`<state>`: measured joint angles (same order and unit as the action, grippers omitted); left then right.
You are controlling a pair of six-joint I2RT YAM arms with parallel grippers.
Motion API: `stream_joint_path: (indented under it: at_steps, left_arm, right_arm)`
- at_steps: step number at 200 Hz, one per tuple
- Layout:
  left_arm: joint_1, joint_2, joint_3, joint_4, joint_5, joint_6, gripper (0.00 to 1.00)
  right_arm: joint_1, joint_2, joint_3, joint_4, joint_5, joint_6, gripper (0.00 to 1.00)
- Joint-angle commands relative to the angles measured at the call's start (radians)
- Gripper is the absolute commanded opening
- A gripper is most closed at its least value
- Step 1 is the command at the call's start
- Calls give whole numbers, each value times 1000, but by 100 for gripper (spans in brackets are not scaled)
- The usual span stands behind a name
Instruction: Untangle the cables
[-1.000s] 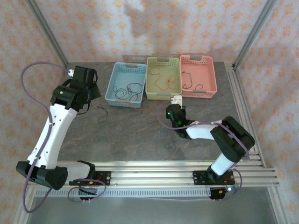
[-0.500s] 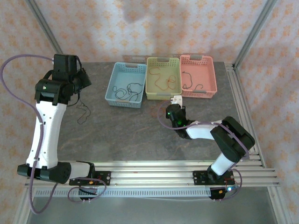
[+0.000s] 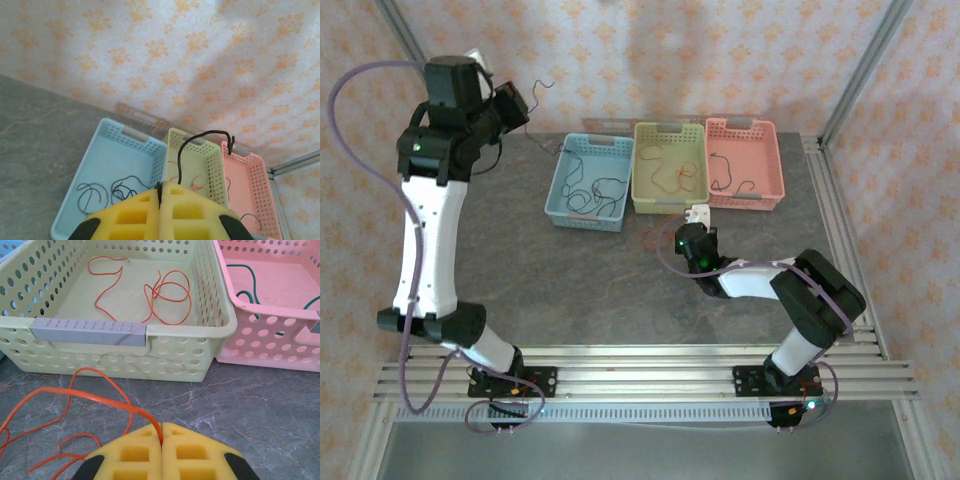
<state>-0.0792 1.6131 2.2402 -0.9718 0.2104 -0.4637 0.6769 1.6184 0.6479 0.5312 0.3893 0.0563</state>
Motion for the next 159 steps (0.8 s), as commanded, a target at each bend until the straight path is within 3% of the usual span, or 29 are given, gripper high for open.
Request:
stream_joint_path:
  at_steps: [1,72,82,99,114,143,159]
  left_arm:
    - [-12,115,79,18,35,-20,0]
    - [-129,467,66,27,-17,70,0]
    - [-133,496,56,22,-14,64,7]
    - [-133,513,35,15,-35,46,33]
    - [-134,504,31,1,-47,45,49]
    - [-135,389,-30,-3,-90,31,59]
    - [-141,242,-178,59,-102,22,59]
  right_arm:
    - [-7,-15,7,11,10,16,0]
    - [-6,-13,9,11,3,16,0]
    - [-7,-13,9,10,2,16,0]
    - [-7,-12,9,10,2,16,0]
    - [-7,-13,9,11,1,16,0]
    - [-7,-14,9,10,0,16,0]
    - [-7,-14,7,13,0,16,0]
